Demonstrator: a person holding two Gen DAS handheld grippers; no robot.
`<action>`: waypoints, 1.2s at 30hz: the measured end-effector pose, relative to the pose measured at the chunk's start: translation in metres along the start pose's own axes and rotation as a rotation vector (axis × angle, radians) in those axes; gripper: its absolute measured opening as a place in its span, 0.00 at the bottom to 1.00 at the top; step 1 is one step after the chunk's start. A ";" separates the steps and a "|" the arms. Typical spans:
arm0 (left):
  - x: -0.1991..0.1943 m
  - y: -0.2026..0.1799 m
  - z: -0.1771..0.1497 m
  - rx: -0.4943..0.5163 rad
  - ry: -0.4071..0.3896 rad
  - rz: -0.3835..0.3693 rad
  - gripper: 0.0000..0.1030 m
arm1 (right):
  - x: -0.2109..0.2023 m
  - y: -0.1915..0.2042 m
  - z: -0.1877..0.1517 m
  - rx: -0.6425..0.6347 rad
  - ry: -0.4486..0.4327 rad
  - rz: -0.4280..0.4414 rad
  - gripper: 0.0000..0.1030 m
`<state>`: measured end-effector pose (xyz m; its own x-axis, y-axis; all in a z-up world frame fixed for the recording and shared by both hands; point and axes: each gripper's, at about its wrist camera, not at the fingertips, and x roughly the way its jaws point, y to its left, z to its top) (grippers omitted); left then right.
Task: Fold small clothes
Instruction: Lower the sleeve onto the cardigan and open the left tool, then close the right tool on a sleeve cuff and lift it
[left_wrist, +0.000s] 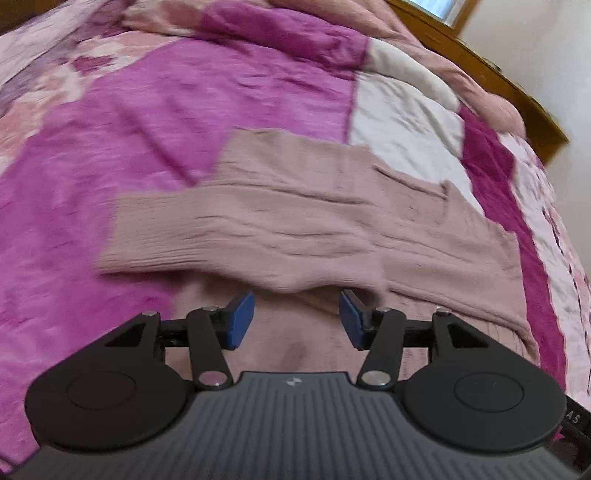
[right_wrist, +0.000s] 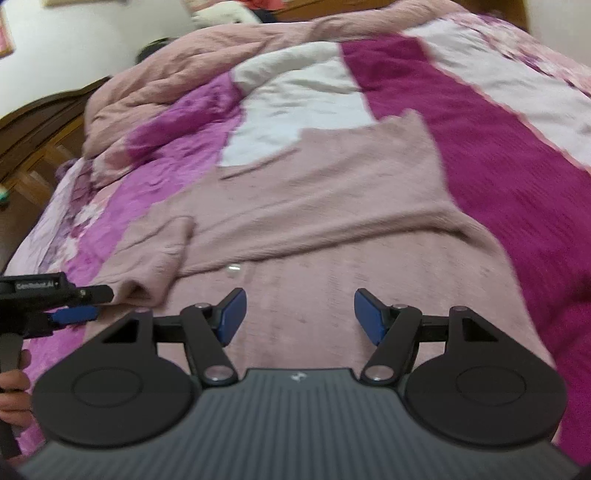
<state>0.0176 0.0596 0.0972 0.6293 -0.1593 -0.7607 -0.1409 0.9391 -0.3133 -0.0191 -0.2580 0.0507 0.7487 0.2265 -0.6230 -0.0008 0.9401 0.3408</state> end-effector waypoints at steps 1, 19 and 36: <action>-0.006 0.008 0.000 -0.022 -0.007 0.017 0.58 | 0.002 0.009 0.001 -0.022 0.002 0.016 0.65; -0.055 0.108 0.000 -0.173 -0.057 0.280 0.66 | 0.065 0.181 -0.008 -0.493 0.100 0.274 0.64; -0.061 0.147 -0.005 -0.298 -0.075 0.292 0.66 | 0.118 0.259 -0.035 -0.812 0.108 0.257 0.68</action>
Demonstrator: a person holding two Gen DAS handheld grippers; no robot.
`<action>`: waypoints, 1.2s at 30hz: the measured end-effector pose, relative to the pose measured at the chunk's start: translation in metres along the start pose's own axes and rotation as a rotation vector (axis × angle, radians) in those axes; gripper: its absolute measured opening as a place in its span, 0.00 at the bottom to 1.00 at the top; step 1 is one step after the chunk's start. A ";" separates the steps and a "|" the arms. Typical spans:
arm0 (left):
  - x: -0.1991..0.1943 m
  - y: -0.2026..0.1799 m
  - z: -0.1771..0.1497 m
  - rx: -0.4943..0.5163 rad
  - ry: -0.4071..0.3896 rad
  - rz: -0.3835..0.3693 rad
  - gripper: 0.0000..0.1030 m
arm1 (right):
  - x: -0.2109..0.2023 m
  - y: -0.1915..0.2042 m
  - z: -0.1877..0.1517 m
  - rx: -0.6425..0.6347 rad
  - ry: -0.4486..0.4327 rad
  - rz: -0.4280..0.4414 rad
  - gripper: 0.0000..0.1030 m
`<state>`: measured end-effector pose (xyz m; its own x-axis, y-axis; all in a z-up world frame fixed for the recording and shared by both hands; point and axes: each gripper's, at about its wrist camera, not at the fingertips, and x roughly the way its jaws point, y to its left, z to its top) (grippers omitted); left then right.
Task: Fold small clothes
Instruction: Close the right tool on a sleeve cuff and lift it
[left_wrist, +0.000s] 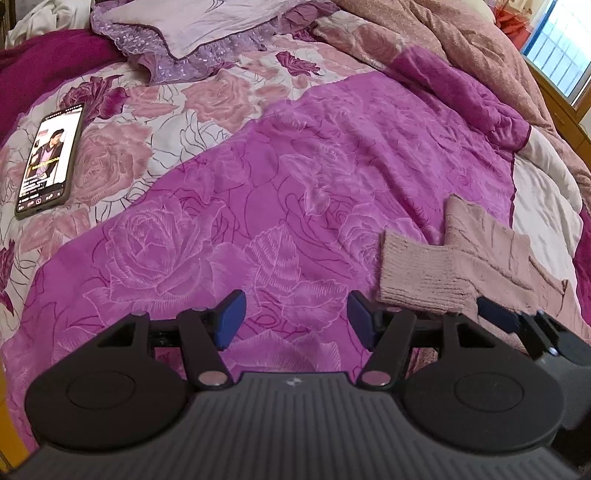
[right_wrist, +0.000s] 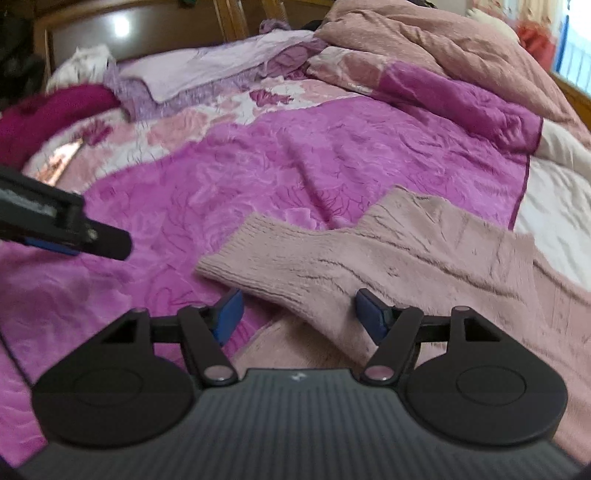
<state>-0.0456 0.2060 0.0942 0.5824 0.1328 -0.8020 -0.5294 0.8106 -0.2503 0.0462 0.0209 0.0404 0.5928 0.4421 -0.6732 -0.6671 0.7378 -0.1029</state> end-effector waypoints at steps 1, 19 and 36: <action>0.001 0.000 0.000 -0.001 0.002 0.001 0.66 | 0.004 0.001 0.001 -0.014 0.006 -0.006 0.69; -0.002 -0.021 -0.007 0.047 0.006 -0.023 0.66 | -0.032 -0.040 0.018 0.164 -0.161 0.001 0.15; -0.011 -0.079 -0.006 0.176 -0.007 -0.100 0.66 | -0.114 -0.144 -0.012 0.341 -0.300 -0.248 0.15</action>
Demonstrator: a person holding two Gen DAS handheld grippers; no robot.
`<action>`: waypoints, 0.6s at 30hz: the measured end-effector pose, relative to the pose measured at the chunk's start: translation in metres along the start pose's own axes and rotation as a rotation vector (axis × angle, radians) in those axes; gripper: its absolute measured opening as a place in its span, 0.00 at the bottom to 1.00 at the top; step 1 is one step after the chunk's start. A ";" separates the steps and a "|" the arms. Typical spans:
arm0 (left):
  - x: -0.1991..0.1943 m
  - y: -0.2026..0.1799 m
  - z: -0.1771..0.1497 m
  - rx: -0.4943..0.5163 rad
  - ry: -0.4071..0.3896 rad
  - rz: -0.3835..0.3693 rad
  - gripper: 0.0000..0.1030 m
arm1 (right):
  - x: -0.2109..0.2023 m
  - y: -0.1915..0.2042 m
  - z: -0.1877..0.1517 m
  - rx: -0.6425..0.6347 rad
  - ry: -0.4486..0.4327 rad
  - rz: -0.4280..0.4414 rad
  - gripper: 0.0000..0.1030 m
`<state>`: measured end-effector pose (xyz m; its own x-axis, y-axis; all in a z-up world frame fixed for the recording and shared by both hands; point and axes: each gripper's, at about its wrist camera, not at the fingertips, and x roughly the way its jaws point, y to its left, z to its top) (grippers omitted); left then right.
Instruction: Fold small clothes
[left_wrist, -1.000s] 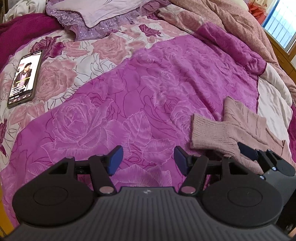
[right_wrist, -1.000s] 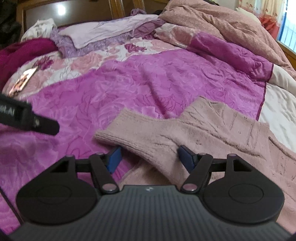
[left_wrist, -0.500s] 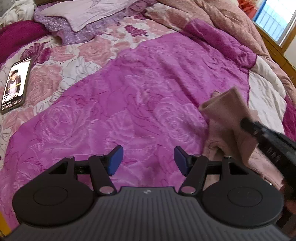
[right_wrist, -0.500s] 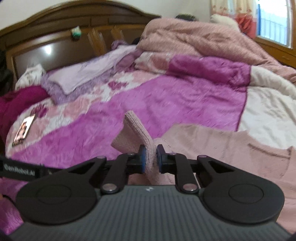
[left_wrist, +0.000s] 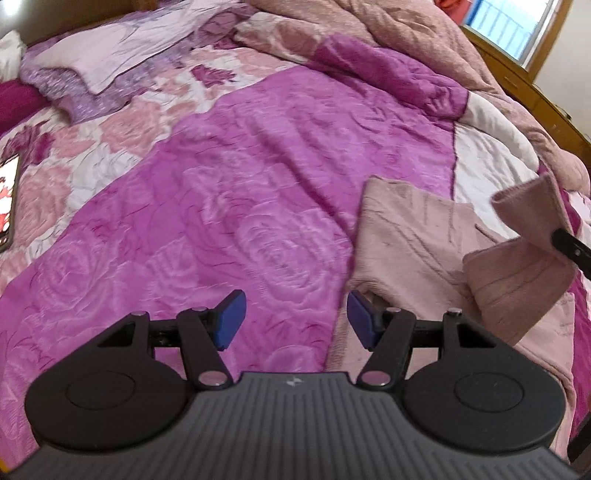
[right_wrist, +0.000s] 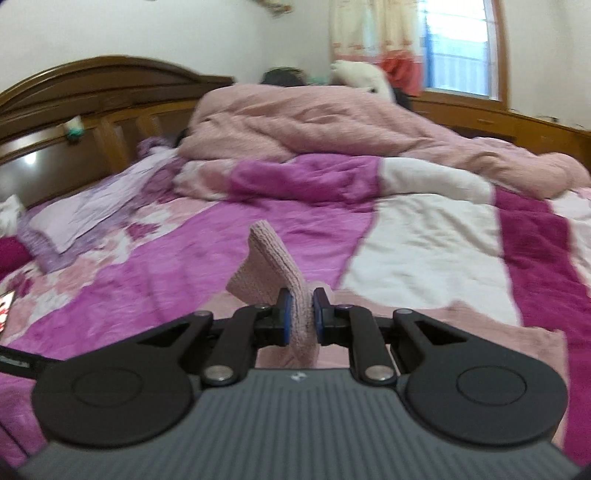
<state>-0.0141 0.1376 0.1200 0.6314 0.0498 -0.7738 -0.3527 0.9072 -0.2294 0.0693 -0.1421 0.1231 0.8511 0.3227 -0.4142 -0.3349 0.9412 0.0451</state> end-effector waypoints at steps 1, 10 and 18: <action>0.000 -0.005 0.001 0.011 -0.004 -0.006 0.66 | -0.003 -0.007 -0.001 0.014 -0.004 -0.016 0.15; 0.015 -0.047 0.008 0.079 -0.011 -0.047 0.66 | -0.020 -0.082 -0.044 0.208 0.038 -0.150 0.14; 0.047 -0.083 0.014 0.161 0.007 -0.035 0.66 | -0.027 -0.111 -0.088 0.351 0.165 -0.170 0.15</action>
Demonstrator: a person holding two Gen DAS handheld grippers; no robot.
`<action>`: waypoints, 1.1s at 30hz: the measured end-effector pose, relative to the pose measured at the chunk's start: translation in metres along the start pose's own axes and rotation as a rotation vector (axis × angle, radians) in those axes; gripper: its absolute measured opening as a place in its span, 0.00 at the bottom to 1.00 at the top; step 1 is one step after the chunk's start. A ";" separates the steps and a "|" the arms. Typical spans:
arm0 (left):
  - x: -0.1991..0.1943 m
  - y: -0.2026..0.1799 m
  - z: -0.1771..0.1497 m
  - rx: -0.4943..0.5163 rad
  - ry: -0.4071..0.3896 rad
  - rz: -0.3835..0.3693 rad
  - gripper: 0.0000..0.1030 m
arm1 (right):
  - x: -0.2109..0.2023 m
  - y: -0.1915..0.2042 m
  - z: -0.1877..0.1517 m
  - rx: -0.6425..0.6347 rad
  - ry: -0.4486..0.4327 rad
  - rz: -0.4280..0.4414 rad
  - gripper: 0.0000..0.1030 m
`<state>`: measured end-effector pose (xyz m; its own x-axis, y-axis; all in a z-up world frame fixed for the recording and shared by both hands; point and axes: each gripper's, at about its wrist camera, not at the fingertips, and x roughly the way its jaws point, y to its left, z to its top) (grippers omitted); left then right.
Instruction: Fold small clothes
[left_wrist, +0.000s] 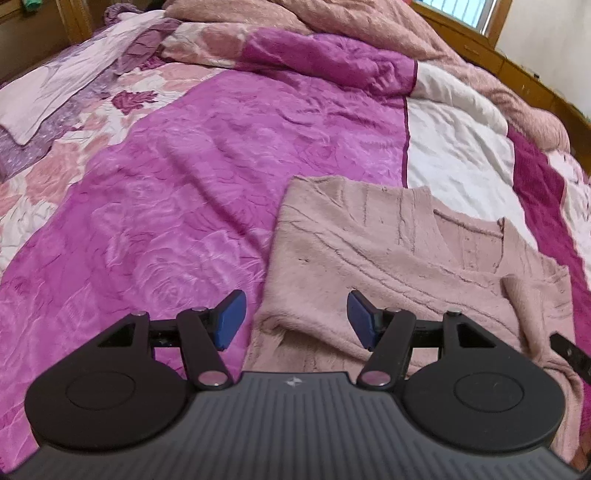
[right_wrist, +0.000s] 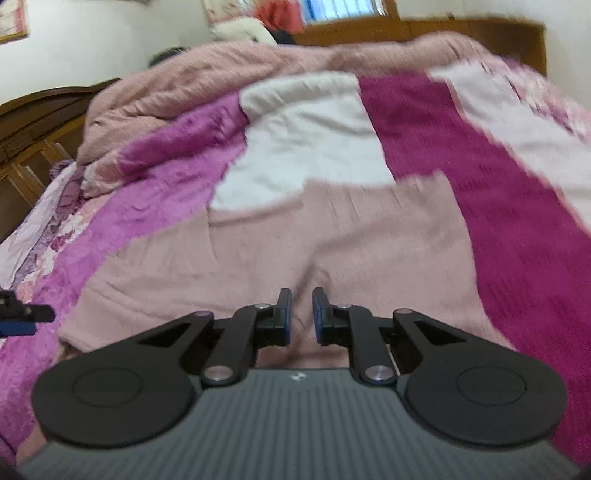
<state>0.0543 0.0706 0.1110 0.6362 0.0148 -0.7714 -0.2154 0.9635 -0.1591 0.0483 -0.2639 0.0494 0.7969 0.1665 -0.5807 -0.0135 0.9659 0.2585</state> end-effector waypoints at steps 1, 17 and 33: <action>0.003 -0.002 0.001 0.004 0.006 -0.001 0.66 | -0.001 -0.003 -0.002 0.007 0.013 -0.005 0.16; 0.025 -0.017 -0.005 0.027 0.035 0.019 0.66 | 0.050 0.016 0.039 -0.093 0.084 0.009 0.32; 0.029 -0.020 -0.004 0.043 0.031 0.029 0.66 | -0.036 -0.033 0.009 -0.030 0.061 -0.107 0.15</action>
<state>0.0742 0.0504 0.0899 0.6067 0.0354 -0.7941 -0.2009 0.9734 -0.1101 0.0256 -0.3033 0.0684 0.7566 0.0727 -0.6498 0.0513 0.9841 0.1699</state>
